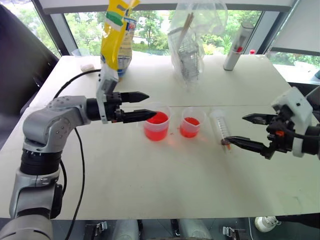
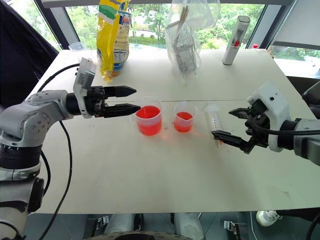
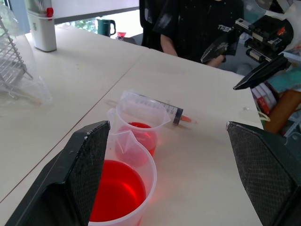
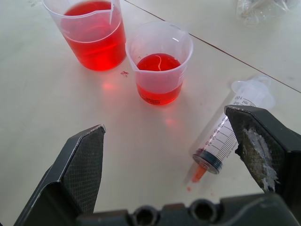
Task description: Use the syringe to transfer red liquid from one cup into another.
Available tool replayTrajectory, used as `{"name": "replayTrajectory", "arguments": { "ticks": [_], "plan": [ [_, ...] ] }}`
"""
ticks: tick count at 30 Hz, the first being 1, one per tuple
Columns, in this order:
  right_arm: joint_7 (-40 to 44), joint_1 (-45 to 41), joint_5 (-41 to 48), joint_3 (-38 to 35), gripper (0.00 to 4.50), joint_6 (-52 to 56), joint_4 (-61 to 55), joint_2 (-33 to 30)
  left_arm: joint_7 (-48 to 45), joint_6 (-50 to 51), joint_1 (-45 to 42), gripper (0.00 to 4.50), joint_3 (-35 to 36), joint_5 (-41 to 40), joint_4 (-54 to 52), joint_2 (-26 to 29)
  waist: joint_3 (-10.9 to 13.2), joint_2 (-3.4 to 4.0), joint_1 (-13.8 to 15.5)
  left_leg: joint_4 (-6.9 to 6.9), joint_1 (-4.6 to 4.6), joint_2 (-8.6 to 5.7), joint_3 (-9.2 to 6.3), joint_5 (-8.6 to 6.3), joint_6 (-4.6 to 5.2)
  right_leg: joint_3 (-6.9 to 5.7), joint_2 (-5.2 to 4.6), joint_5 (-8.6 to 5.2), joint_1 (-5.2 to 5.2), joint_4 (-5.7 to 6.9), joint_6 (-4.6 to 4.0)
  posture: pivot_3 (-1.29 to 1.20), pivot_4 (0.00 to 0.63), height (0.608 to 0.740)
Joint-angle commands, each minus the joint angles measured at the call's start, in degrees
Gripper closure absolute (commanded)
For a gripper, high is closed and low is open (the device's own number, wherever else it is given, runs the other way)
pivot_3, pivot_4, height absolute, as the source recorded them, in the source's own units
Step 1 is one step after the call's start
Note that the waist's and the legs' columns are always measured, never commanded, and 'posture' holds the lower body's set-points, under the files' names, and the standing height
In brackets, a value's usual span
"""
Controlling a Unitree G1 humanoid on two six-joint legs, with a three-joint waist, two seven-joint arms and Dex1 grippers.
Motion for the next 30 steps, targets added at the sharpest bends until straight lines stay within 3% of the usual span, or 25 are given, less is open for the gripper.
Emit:
{"name": "replayTrajectory", "arguments": {
  "ticks": [1,21,30],
  "plan": [
    [0.2,-0.5,0.3,-1.6,0.06,-1.1,-0.1,-1.2,-0.4,-0.9,-0.4,0.39,1.1,-0.5,-1.7,0.3,0.0,0.0,0.0,0.0,0.0,0.0,0.0,0.0,0.0,0.0,0.0,0.0,0.0,0.0,0.0,0.0,0.15,0.739],
    [-1.3,3.0,-1.5,-2.3,0.06,-4.5,-0.8,-0.2,-1.5,-2.2,-2.6,0.39,0.3,0.4,0.4,-0.2,0.0,0.0,0.0,0.01,0.0,0.0,0.0,0.0,0.0,-0.01,0.01,0.0,0.02,0.0,0.0,0.0,0.15,0.739],
    [-6.3,-0.2,1.2,-1.7,0.06,-0.2,0.7,0.9,-3.2,-1.1,-3.7,0.39,-0.3,0.7,1.2,1.1,0.0,0.0,0.0,0.01,0.01,0.0,0.0,0.0,0.0,0.0,0.01,0.0,0.02,0.0,0.0,0.0,0.15,0.739]
  ]
}}
